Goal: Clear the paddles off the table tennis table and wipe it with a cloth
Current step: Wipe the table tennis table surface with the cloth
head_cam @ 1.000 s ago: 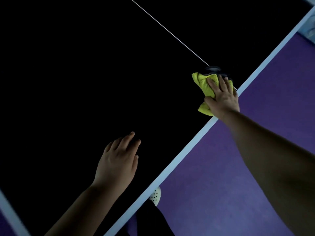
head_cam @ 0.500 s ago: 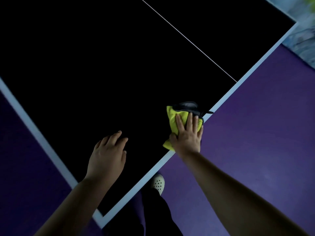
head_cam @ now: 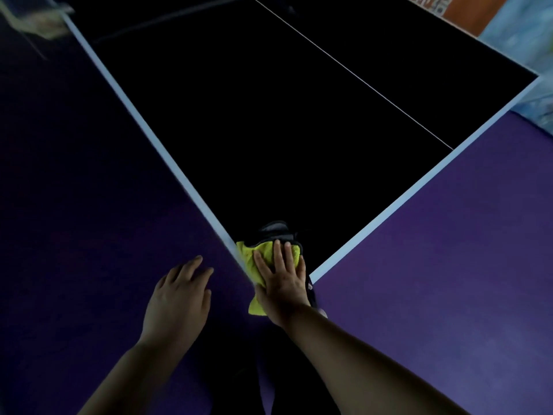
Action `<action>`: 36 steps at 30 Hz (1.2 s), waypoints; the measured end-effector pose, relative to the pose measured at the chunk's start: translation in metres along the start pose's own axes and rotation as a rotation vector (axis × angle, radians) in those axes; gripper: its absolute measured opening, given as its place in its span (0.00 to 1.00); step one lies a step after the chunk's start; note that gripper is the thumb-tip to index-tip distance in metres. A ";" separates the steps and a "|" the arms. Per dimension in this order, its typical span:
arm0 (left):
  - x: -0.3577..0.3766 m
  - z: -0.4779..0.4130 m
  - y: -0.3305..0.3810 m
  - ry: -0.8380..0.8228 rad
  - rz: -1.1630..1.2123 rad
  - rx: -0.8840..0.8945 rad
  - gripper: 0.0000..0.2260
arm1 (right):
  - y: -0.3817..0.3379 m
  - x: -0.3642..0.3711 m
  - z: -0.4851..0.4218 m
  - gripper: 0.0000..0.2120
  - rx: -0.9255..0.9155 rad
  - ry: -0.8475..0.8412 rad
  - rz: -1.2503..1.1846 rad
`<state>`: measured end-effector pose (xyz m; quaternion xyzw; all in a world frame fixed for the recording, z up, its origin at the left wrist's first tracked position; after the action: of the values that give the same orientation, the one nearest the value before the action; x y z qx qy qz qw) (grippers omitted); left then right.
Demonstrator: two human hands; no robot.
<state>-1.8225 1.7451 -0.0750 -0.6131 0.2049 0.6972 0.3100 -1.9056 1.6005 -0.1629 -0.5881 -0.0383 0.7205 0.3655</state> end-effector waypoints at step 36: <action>-0.236 -0.115 0.510 0.090 1.437 0.186 0.19 | 0.317 -0.426 0.195 0.37 -0.074 0.846 -0.658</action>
<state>-2.0740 1.2565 0.0896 -0.3260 0.6282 0.6825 -0.1825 -2.2120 1.1988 0.0916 -0.7965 -0.0955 0.2660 0.5345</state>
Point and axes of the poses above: each hand's wrist, its own z-axis away from the middle knuckle, its own x-axis out of the palm, y = z × x, the point moved 10 cm from there along -z, towards the middle knuckle, and after that the axes turned 13 degrees about -z, right-handed, at the moved point
